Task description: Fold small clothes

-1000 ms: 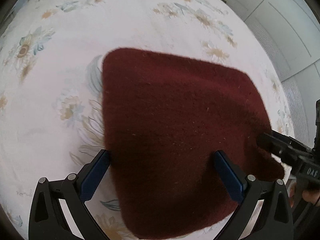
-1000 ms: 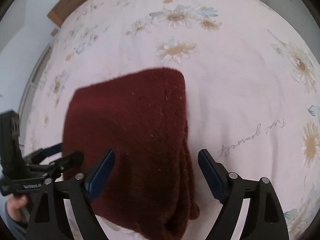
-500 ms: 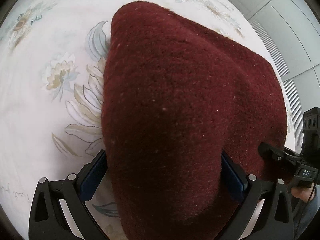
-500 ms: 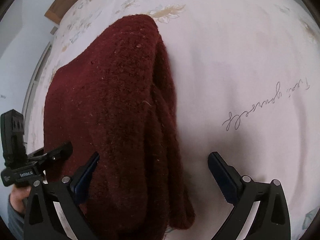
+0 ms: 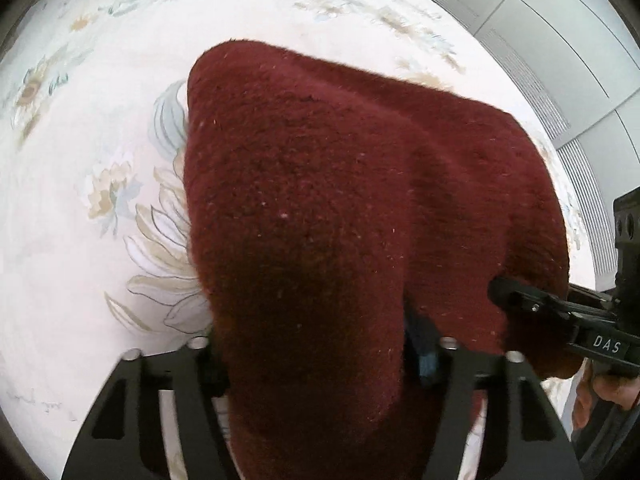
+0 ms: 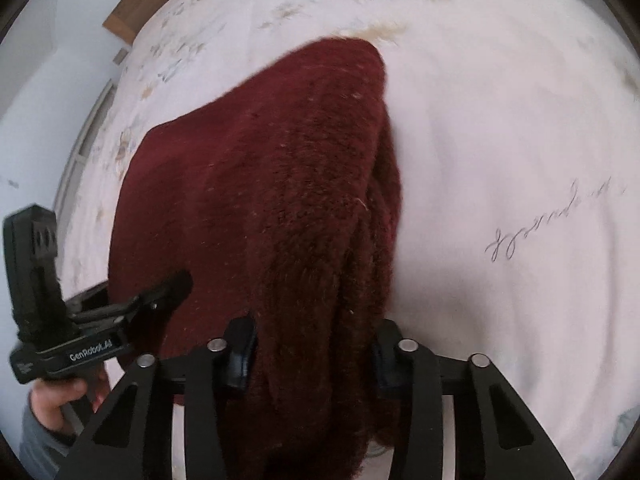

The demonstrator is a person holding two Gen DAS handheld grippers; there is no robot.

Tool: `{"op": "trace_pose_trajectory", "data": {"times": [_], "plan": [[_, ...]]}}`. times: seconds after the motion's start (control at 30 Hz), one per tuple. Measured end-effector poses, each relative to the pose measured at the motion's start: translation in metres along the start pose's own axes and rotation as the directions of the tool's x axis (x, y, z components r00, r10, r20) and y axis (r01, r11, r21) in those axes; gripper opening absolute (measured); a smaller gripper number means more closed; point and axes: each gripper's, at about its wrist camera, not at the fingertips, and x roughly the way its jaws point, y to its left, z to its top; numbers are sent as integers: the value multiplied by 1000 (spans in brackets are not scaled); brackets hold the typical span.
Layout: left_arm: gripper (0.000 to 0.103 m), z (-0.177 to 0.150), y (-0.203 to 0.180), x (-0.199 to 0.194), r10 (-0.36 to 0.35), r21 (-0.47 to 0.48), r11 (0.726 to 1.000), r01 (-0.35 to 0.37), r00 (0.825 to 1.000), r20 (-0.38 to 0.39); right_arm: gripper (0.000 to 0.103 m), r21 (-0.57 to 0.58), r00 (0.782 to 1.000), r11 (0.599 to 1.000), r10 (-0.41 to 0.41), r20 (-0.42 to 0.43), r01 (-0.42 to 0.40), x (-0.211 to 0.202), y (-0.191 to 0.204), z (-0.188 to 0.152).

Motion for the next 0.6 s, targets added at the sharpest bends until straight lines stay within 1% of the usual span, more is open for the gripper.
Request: {"op": "trace_pose_trajectory", "data": {"times": [0.03,0.13,0.23,0.3,0.37,0.47,0.53,0.6], "plan": [[51,2,-1,-8,-9,10,1000,9,1000,3,39,-11,1000,1000,-1,11,2,-6,5,1],[48,3,0,-29,-41,23,999,40,999,20,38,-47,999,999,2,44,0,-23,23,1],[48,0,7,-63,-39,54,998,36,997,68,38,-83,997,996,25,73,-18,-37,49,-1],[48,-2,20,-87,-38,54,998,33,995,95,38,-104,995,994,50,83,-42,-40,69,1],[48,-5,32,-102,-24,51,999,18,993,113,38,-127,994,990,69,84,-58,-35,93,5],[49,-14,57,-114,6,27,1000,-9,993,122,38,-161,996,986,48,81,-35,-19,126,4],[49,-23,68,-109,21,5,1000,-22,994,107,38,-173,997,985,14,71,-1,-3,140,-1],[49,-30,76,-96,29,-10,1000,-29,996,85,39,-165,999,986,-16,46,24,16,143,-5]]}}
